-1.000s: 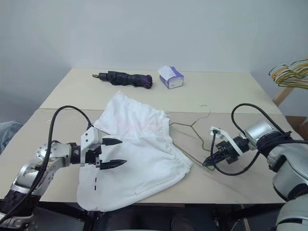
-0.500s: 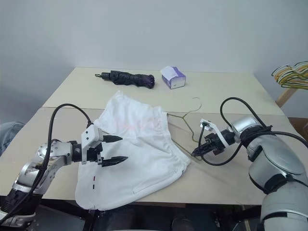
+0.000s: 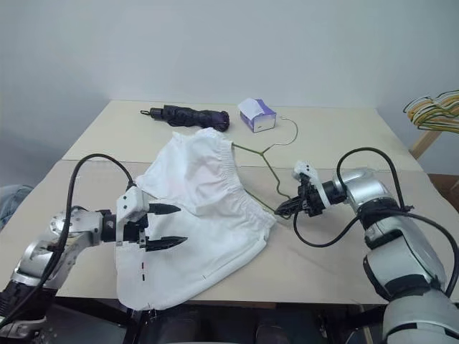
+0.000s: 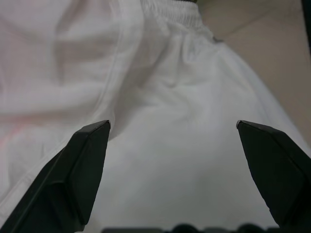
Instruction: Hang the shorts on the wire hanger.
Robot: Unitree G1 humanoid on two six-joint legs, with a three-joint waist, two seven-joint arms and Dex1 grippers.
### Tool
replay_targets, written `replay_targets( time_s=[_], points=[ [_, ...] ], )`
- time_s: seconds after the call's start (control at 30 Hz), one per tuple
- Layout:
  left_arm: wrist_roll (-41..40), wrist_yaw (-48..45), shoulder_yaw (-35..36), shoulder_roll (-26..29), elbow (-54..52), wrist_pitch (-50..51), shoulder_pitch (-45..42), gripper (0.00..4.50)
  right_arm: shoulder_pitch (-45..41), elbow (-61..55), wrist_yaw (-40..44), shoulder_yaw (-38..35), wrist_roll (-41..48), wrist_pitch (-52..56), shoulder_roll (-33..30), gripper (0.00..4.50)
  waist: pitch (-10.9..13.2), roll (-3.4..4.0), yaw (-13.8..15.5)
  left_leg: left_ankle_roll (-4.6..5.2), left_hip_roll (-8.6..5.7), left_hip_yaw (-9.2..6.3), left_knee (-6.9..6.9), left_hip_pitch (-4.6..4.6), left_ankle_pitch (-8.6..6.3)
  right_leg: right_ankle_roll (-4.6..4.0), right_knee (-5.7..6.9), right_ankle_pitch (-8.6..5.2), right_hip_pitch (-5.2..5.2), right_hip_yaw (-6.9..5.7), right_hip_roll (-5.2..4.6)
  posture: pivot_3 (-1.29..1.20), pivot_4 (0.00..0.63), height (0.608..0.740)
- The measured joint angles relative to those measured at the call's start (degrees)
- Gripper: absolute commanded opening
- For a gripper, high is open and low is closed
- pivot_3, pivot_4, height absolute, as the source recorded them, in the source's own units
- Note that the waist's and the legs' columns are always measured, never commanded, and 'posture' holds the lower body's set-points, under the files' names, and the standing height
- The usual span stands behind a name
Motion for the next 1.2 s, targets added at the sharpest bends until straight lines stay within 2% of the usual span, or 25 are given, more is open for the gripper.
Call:
replay_targets(
  time_s=[0.17,0.27,0.47,0.57,0.7,1.03,1.13,1.2],
  points=[
    [-13.26,-3.44,10.88,0.83,2.04,3.13,-13.50,4.49,3.41,-11.62,-5.19,-3.57,-6.70,-2.77,-0.34,0.00,0.00,0.00,-0.36,0.00,-0.02,-0.03,0.01,0.01,0.00,0.03,-0.03,-0.01,0.06,-0.01,0.00,0.07,0.000,0.740],
    [-13.15,-4.77,12.24,2.14,8.61,2.20,-20.87,4.49,4.55,-16.09,-7.67,-4.45,-10.19,-3.27,-0.28,0.00,0.00,0.01,-0.53,0.00,-0.03,-0.06,0.02,0.03,0.01,0.05,-0.01,-0.03,0.08,-0.01,0.04,0.07,0.000,0.740],
    [0.20,-13.34,2.08,5.19,25.50,-7.73,-30.41,4.49,4.66,-22.85,-10.89,-4.44,-17.11,-3.41,0.11,0.00,0.00,0.01,-1.26,0.00,-0.04,-0.04,0.02,0.03,0.01,0.06,-0.02,-0.05,0.11,-0.01,0.08,0.05,0.000,0.740],
    [6.66,-21.36,-4.98,5.19,32.81,-13.43,-33.76,4.49,4.54,-25.30,-11.57,-4.31,-20.08,-2.17,1.04,0.00,0.00,0.01,-1.63,0.00,-0.04,-0.02,0.02,-0.02,0.01,0.05,-0.04,-0.05,0.06,-0.02,0.09,0.04,0.000,0.740],
    [11.48,-25.56,-9.57,2.98,38.99,-18.42,-37.93,4.49,4.51,-28.33,-11.08,-4.22,-22.07,1.08,1.39,0.00,0.00,0.01,-1.82,0.00,-0.02,-0.05,0.07,-0.05,0.01,0.05,-0.02,-0.05,0.05,-0.03,0.10,0.03,0.000,0.740],
    [13.00,-26.54,-18.59,0.00,46.39,-22.68,-43.52,4.49,4.49,-29.92,-11.42,-4.03,-26.39,5.53,3.68,0.00,0.00,0.01,-2.67,0.01,-0.02,-0.10,0.08,-0.07,0.01,0.06,0.02,-0.06,0.03,-0.01,0.09,0.02,0.000,0.740],
    [13.96,-26.55,-20.49,-0.82,47.11,-23.19,-43.53,3.90,4.49,-30.20,-11.32,-4.03,-26.73,6.38,4.15,0.00,0.00,0.01,-3.13,0.01,-0.02,-0.11,0.08,-0.09,0.01,0.06,0.03,-0.06,0.03,-0.01,0.09,0.02,0.000,0.740],
    [15.28,-26.55,-20.54,-1.86,48.44,-23.30,-43.55,3.30,4.49,-30.65,-11.26,-4.02,-27.12,6.82,4.16,0.00,0.00,0.01,-3.19,0.01,-0.03,-0.11,0.09,-0.09,0.01,0.06,0.03,-0.06,0.03,-0.02,0.09,0.02,0.000,0.740]
  ],
)
